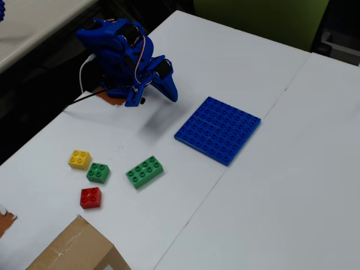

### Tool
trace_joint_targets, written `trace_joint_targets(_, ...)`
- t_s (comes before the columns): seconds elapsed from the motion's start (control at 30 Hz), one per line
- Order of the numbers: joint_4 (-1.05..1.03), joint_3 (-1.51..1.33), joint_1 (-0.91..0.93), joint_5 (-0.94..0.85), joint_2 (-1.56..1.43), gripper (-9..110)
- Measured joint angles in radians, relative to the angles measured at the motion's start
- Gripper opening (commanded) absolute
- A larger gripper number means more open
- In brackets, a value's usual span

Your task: Pick up the 2x2 green block and go up the 8x8 blue block.

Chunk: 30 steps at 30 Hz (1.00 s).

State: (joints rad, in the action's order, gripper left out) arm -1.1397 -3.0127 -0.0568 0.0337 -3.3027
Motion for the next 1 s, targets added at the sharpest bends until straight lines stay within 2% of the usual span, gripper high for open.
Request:
trace_joint_targets(0.07,0.009,-0.006,0.000,-0.044,0.000,0)
trace_joint_targets(0.13,0.046,-0.028,-0.018,-0.199,0.000,0)
trace_joint_targets(0.4,0.038,-0.060,-0.074,-1.190,-0.002,0)
trace_joint_targets(0.5,-0.003,-0.060,-0.041,-1.559,-0.002,0)
trace_joint_targets(0.6,-0.014,-0.060,0.028,-1.832,-0.002,0)
trace_joint_targets(0.7,-0.023,-0.064,0.063,-1.977,-0.002,0)
trace_joint_targets(0.83,-0.046,-0.064,0.089,-1.974,-0.002,0)
trace_joint_targets(1.0,-0.149,-0.040,0.114,-1.888,-0.002,0)
